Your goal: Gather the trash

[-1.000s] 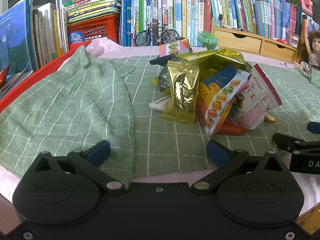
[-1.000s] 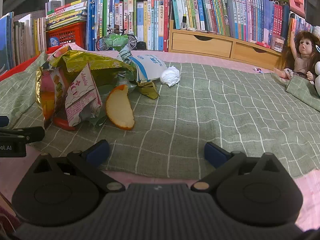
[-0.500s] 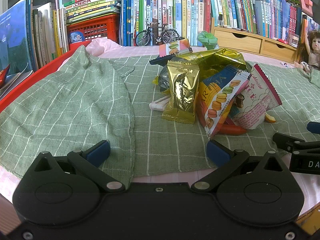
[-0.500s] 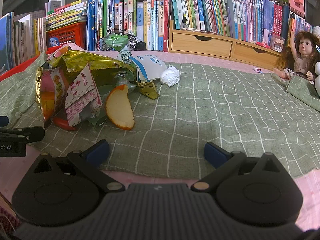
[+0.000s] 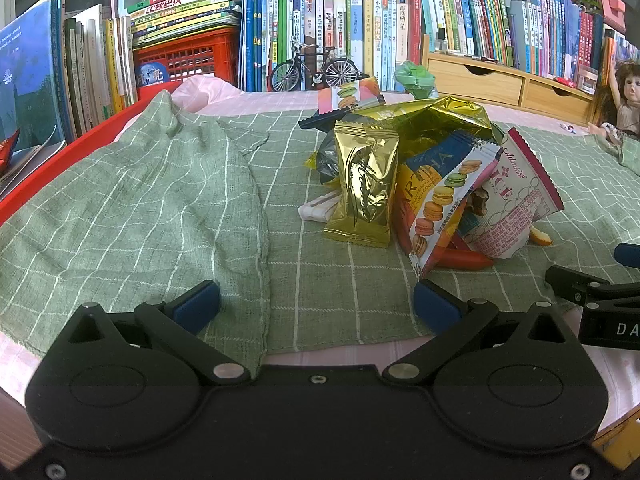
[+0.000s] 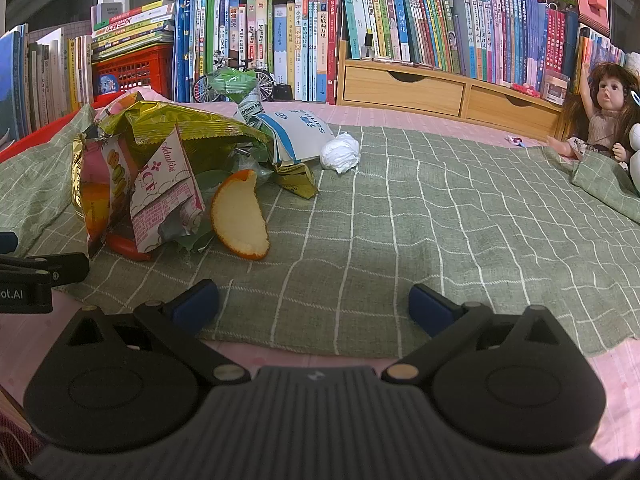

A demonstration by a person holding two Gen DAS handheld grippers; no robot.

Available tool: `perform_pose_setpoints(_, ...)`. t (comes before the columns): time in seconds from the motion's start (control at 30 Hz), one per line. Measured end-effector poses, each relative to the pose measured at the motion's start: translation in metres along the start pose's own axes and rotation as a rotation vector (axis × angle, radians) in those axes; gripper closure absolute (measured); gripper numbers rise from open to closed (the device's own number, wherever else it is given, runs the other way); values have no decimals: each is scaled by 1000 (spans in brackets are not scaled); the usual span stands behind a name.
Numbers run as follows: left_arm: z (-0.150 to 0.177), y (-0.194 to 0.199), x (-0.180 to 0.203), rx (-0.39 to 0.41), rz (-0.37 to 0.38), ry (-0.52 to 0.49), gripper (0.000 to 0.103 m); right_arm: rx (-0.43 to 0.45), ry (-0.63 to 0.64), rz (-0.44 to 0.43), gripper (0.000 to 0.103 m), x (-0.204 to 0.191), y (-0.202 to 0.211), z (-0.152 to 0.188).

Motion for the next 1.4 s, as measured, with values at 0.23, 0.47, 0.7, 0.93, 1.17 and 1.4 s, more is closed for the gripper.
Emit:
perform_pose_setpoints(0.23, 0, 0, 0, 0, 0, 0, 0, 1, 0, 0, 0, 0, 1, 0)
perform_pose_setpoints(0.47, 0, 0, 0, -1, 0, 0, 0, 4, -4, 2, 0, 1, 2, 0)
perform_pose_setpoints(0.7, 1, 0, -1, 6, 0, 5, 0, 8, -7, 5, 0, 1, 4, -1)
perform_pose_setpoints(0.93, 1, -3, -1, 8, -5, 8, 0, 11, -10, 6, 0, 0, 3, -1)
perform_pose_setpoints(1.17, -1, -3, -2, 17, -5, 10, 0, -8, -3, -12, 0, 3, 3, -4)
perform_pose_setpoints(1.4, -14, 20, -11, 102, 97, 59, 0, 20, -8, -113, 5, 5, 16, -15)
Point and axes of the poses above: each gripper's, at about its wrist camera, not at the fingertips, and y roughly against the way its jaws point, x to its right, z to its underside, the point moved 1 cm from there along -y, roughly the way its jaws point, and after that the axes turned 8 degrees about -y, right-handed, at the moved point
